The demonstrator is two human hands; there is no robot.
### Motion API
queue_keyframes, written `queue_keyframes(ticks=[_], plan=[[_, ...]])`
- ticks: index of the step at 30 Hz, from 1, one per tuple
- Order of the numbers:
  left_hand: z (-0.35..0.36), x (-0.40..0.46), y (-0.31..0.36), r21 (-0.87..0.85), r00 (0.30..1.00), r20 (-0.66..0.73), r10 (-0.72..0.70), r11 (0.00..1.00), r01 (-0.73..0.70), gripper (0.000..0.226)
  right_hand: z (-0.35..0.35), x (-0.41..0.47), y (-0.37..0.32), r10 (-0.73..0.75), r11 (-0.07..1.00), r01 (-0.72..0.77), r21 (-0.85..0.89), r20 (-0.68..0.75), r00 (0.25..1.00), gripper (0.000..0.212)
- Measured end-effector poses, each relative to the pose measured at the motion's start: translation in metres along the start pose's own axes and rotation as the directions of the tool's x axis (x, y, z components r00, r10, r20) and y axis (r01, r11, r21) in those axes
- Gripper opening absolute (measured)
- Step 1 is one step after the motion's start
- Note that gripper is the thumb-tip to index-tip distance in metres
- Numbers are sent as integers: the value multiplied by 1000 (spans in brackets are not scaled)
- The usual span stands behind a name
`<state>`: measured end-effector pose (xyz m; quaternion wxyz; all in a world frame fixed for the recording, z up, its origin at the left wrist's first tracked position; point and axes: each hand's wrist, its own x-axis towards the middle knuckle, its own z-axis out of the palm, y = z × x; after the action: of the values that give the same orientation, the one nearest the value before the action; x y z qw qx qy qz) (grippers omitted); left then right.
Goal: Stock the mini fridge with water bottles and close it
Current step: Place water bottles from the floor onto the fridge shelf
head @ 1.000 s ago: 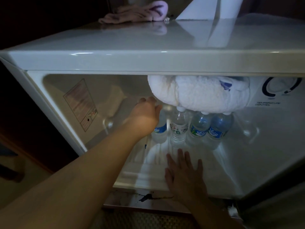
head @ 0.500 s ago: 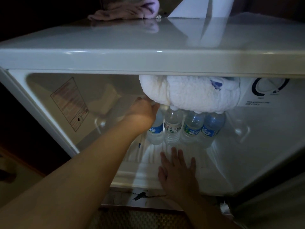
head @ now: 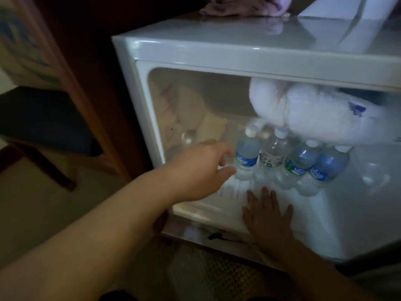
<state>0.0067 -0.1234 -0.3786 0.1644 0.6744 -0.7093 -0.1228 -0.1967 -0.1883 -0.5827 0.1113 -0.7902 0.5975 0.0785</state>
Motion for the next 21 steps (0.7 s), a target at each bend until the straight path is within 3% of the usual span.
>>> queue_keyframes(ticks=[4, 5, 7, 8, 10, 13, 17, 21], plan=[[-43, -106, -25, -91, 997, -69, 45, 994, -52, 28, -29, -1, -27, 128, 991, -130, 1, 179, 975, 57], [-52, -132, -33, -103, 993, -116, 15, 994, -27, 25, -36, -8, -39, 67, 997, -61, -40, 168, 984, 52], [-67, -181, -50, -113, 974, -212, -76, 992, 53, 20, -48, -25, -67, -270, 950, 269, -161, 14, 963, 27], [-72, -205, -58, -118, 959, -250, -135, 987, 108, 19, -53, -39, -84, -463, 879, 444, -173, -97, 881, 18], [-75, -250, -75, -111, 908, -316, -274, 961, 252, 18, -60, -72, -125, -706, 705, 699, -116, -204, 678, 12], [-66, -311, -106, -134, 771, -359, -527, 846, 516, 18, -51, -99, -185, -898, 436, 898, -61, -100, 429, 21], [-40, -379, -153, -215, 521, -321, -791, 596, 773, 21, -25, -115, -261, -931, 337, 941, 24, 156, 329, 38], [-6, -439, -199, -227, 336, -295, -894, 407, 885, 24, 35, -120, -323, -918, 280, 959, 34, 301, 257, 50]])
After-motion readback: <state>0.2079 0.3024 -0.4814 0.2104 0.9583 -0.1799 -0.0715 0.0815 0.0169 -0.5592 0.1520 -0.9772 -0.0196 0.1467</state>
